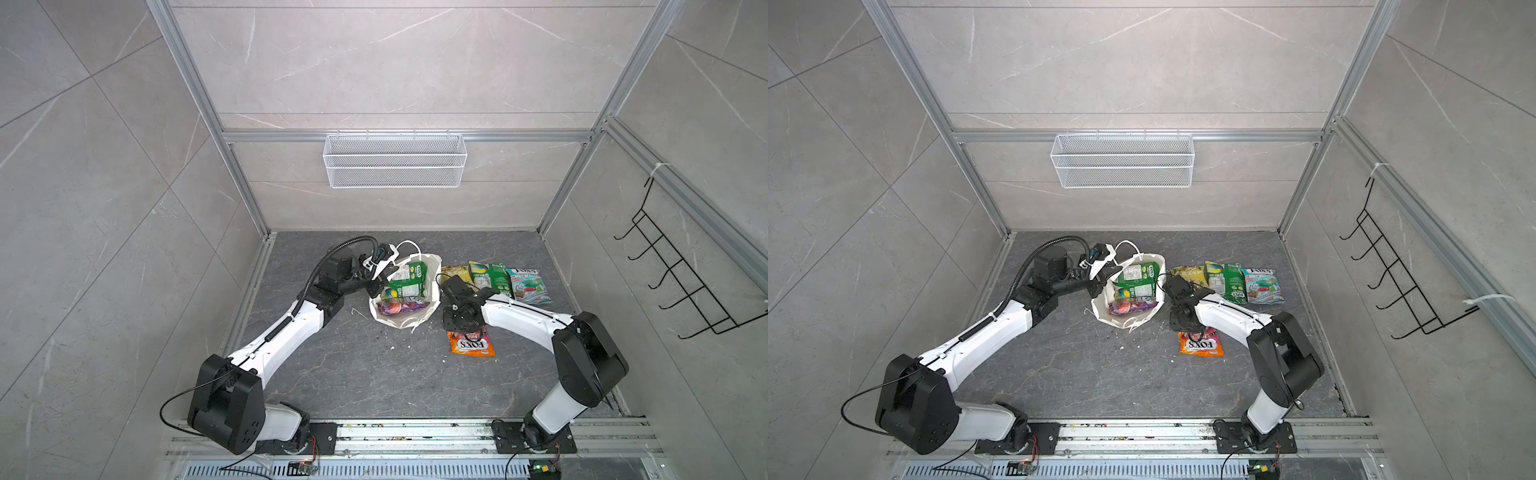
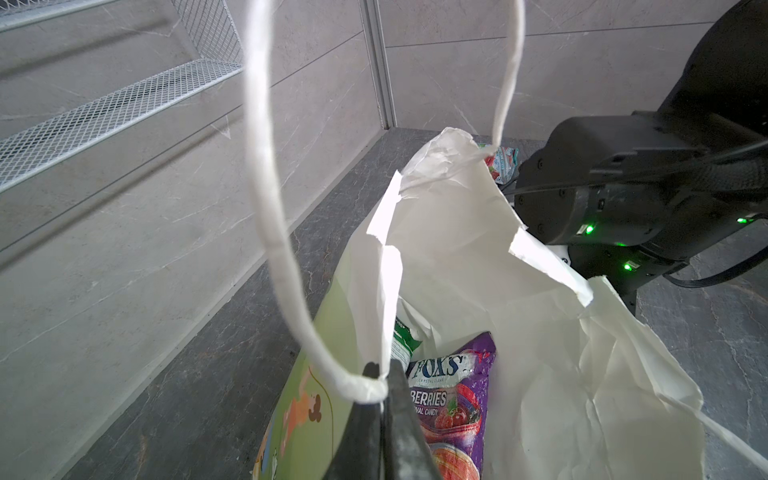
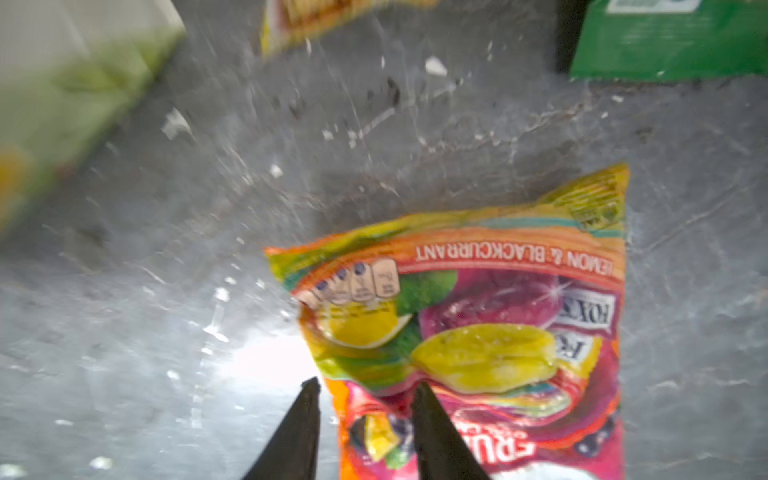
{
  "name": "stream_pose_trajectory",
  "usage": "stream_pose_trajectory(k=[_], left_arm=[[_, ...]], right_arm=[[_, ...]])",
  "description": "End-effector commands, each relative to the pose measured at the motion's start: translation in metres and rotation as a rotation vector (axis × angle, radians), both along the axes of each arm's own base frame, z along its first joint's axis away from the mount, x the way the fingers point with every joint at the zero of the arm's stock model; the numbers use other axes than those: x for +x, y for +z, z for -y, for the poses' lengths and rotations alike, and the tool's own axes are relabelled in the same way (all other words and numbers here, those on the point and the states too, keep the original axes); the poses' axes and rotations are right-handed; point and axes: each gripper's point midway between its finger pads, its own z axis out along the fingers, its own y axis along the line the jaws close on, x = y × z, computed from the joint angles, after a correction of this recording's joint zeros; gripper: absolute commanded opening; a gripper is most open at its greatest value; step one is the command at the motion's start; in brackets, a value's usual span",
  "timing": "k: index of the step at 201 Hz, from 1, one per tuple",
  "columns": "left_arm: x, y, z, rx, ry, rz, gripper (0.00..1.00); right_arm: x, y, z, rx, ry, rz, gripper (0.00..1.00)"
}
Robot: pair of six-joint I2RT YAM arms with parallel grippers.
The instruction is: Take the snacks out of the paper bag
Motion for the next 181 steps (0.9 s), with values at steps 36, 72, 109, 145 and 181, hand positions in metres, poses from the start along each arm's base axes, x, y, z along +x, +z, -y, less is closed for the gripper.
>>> stream_pose_trajectory(k=[36,72,109,145,181], left_arm=[[0.002,0.013,0.002,-0.022,-0.011,0.027,0.00],[0.003,0.015,0.005,-0.028,-0.022,0.022,0.00],[0.002,0.014,0.002,-0.020,-0.006,0.022,0.00],[0.001,0.013,0.000,-0.018,-0.002,0.022,0.00],[0.001,0.013,0.001,-0.019,-0.003,0.020,0.00]], right_arm=[[0.021,0.032,0.007,0.051,0.028,0.106,0.53],[0.038,0.019,-0.005,0.032,0.061,0.073,0.27],[0.044,-0.007,-0.011,0.015,0.049,0.014,0.13],[0.045,-0.035,-0.012,-0.004,0.038,-0.014,0.11],[0.050,-0.045,-0.014,-0.012,0.030,-0.003,0.11]])
